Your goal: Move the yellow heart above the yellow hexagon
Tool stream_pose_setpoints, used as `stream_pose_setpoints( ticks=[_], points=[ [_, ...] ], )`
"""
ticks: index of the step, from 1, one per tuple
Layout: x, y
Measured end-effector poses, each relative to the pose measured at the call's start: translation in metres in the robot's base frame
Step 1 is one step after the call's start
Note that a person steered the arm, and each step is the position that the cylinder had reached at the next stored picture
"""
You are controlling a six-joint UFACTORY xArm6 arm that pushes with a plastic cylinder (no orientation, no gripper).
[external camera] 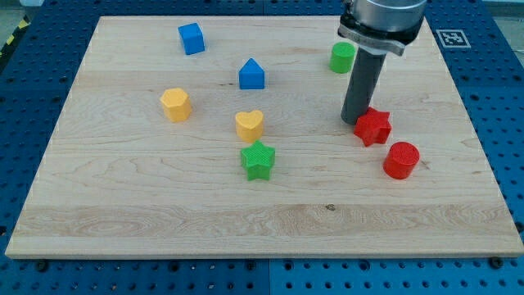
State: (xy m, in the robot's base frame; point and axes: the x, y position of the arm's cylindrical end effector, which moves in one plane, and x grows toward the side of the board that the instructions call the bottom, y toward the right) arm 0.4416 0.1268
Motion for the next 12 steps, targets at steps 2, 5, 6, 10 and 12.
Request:
stream_pose_setpoints(
  ticks=[2,5,6,10,12],
  points=[
    [0.023,0.009],
    [0.002,-0.009],
    [-0.026,-0.025],
    [-0.011,-0.045],
    [0.029,-0.092]
  ],
)
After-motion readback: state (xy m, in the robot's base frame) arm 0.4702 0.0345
